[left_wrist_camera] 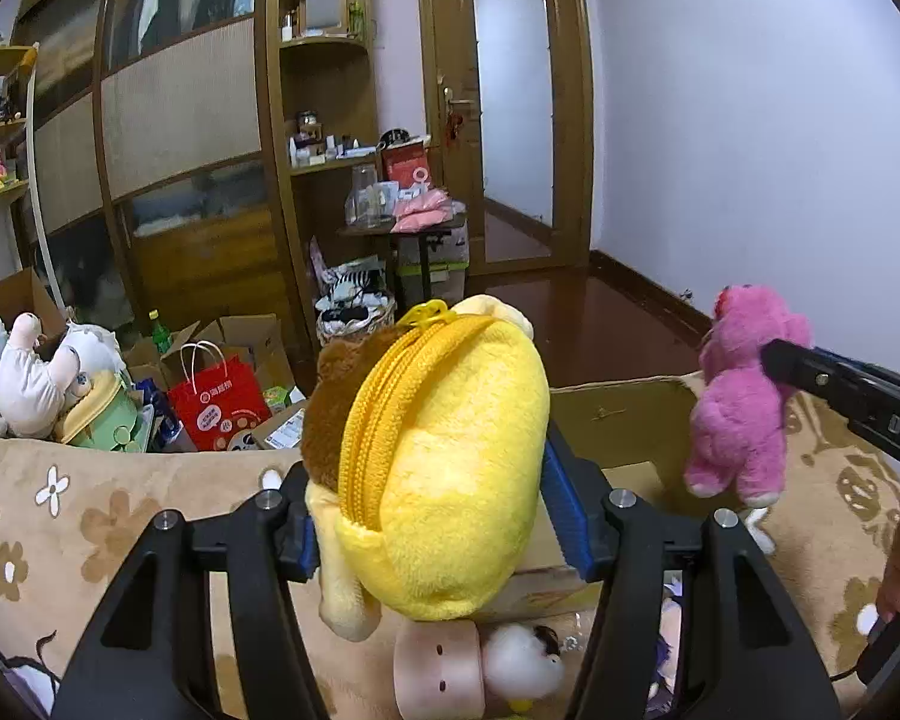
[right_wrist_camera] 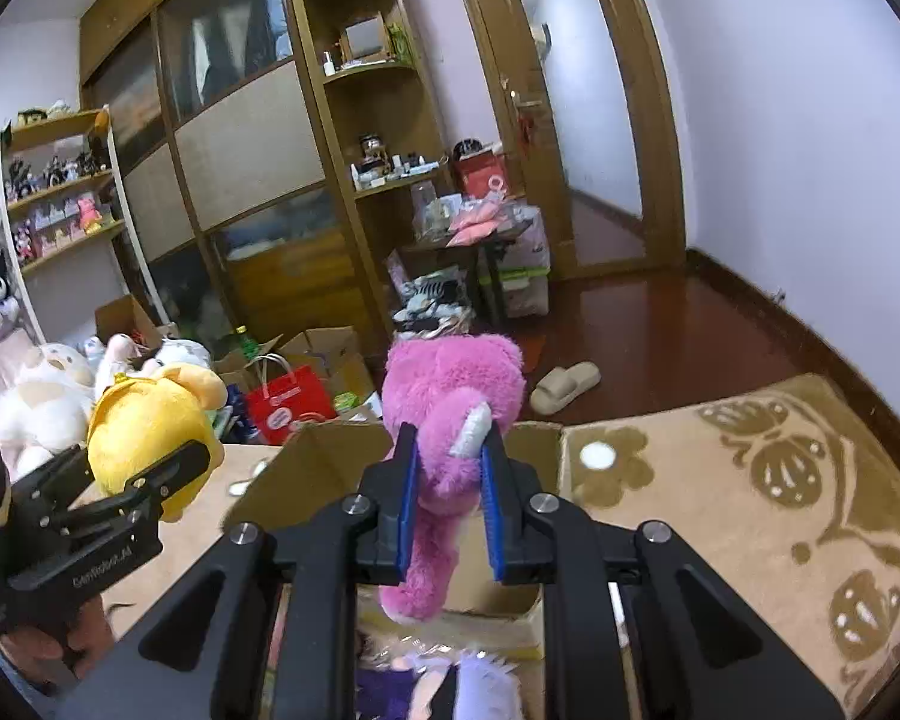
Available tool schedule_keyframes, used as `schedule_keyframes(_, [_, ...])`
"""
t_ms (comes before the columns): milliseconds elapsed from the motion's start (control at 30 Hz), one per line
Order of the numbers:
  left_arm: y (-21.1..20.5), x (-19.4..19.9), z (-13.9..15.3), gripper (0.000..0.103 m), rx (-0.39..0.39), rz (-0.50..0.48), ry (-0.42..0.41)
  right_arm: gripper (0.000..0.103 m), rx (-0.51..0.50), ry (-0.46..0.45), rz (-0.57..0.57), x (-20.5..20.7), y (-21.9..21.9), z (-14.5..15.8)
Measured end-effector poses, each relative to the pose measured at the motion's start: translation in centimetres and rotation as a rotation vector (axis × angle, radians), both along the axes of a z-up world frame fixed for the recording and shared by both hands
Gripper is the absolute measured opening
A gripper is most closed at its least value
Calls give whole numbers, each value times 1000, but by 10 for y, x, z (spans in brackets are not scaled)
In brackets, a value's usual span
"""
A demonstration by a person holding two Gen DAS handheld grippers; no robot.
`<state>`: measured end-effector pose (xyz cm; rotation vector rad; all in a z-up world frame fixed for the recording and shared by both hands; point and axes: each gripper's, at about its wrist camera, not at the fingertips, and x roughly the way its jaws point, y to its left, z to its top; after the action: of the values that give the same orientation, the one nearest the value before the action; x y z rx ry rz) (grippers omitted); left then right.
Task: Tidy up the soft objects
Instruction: 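Drop the pink bear into the box while the left tool drops the yellow pouch in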
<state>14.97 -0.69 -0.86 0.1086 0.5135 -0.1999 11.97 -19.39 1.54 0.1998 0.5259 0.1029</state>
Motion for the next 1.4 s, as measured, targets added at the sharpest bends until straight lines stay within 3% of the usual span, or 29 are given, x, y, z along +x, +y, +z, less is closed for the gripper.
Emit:
schedule_keyframes(267, [-4, 35, -33, 61, -2, 8, 106, 21, -85, 11, 10, 15, 10, -30])
schedule_keyframes(433, [-7, 44, -47, 65, 2, -4, 151, 22, -74, 48, 9, 24, 10, -48])
schedule_keyframes(667, [-7, 40, -55, 80, 21, -7, 156, 23, -50, 66, 16, 29, 4, -56])
schedule_keyframes(733, [-6, 40, -55, 83, 20, -1, 158, 30, -48, 71, 13, 28, 4, -57])
schedule_keyframes(800, [-5, 39, -54, 86, 27, 13, 165, 46, -42, 68, 6, 27, 2, -57])
schedule_keyframes(967, [-1, 30, -54, 96, 48, 38, 178, 51, -19, 60, -12, 17, 0, -54])
schedule_keyframes(1067, [3, 20, -52, 97, 52, 39, 184, 65, -9, 69, -19, 10, -3, -54])
schedule_keyframes(1400, [5, -13, -44, 97, 97, 47, 206, 99, 36, 45, -56, -23, -7, -36])
